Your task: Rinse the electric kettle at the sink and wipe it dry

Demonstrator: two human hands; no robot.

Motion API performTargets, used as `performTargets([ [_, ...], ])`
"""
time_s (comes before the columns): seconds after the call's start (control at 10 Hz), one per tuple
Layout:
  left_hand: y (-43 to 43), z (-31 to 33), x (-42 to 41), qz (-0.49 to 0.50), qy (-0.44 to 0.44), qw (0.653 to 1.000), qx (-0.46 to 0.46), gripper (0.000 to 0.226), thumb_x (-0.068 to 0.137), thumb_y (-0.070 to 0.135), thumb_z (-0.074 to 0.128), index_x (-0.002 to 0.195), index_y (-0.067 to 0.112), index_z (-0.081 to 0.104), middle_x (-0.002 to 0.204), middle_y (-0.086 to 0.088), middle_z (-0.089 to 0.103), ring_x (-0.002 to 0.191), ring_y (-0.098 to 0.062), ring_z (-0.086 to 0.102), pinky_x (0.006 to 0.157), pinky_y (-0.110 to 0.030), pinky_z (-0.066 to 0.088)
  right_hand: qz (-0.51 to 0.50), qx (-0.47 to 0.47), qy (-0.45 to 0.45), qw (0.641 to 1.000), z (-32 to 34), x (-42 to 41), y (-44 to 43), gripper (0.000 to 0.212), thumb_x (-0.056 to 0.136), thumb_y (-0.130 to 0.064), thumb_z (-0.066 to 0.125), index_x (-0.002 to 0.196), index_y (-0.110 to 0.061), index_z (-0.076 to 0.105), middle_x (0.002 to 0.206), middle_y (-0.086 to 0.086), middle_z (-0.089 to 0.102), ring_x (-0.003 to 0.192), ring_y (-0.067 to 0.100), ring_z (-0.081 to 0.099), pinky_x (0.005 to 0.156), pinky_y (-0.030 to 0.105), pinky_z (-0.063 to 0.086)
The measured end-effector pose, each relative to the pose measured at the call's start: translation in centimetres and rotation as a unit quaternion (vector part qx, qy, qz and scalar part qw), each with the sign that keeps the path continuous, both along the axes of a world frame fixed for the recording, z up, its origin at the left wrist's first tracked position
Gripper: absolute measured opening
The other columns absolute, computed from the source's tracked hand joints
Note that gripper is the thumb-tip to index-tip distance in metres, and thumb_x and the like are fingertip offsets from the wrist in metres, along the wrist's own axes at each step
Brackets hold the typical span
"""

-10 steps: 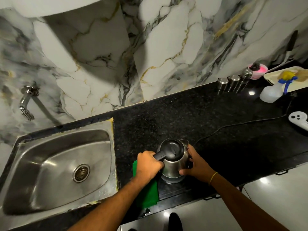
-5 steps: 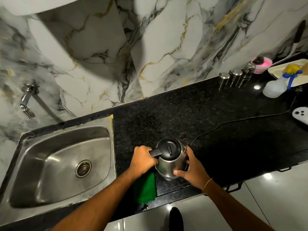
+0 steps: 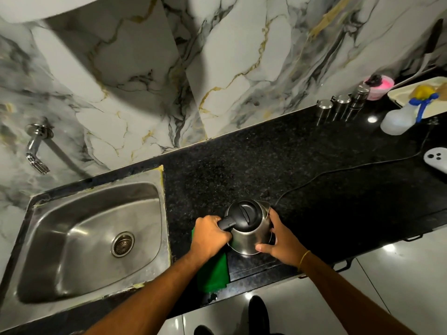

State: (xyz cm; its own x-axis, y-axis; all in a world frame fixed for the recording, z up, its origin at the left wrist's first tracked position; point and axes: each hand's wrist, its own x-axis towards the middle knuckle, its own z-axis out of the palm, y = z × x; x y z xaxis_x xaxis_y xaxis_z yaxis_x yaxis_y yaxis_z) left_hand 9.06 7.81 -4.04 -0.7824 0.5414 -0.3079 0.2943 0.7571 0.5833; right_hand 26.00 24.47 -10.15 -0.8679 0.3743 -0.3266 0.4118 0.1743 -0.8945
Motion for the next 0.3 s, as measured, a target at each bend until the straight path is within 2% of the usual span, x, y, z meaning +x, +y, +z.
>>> performTargets([
  [0.1,0.0,0.4,0.4,-0.010,0.000,1.000,-0.002,0.019,0.054,0.029,0.067,0.056,0.015,0.055,0.058,-0.008,0.066,0.062,-0.028,0.068,0.049,-0.037,0.052,0.022,0.008,-0.024,0.999,0.8,-0.3,0.8,0.122,0.069,-0.024,0.089,0.163,-0.031,0.012,0.152,-0.018,0.047,0.135,-0.009,0.046,0.109,0.016,0.041],
  [0.2,-0.9,0.7,0.3,-0.067,0.018,0.998,0.011,0.022,0.060,0.039,0.061,0.069,0.022,0.051,0.070,0.001,0.063,0.071,-0.025,0.066,0.062,-0.043,0.055,0.013,0.004,-0.039,0.999,1.4,-0.5,1.4,0.121,0.063,-0.013,0.082,0.164,-0.029,0.016,0.153,-0.006,0.050,0.144,0.015,0.047,0.118,0.041,0.043],
  [0.3,-1.5,2.7,-0.1,-0.149,0.062,0.987,0.011,0.047,0.070,0.054,0.064,0.110,0.037,0.047,0.108,0.009,0.060,0.106,-0.017,0.057,0.092,-0.042,0.047,-0.059,0.024,0.010,0.998,4.6,-2.3,1.0,0.108,0.066,-0.004,0.067,0.163,-0.025,0.026,0.153,-0.001,0.051,0.147,0.018,0.043,0.117,0.035,0.040],
])
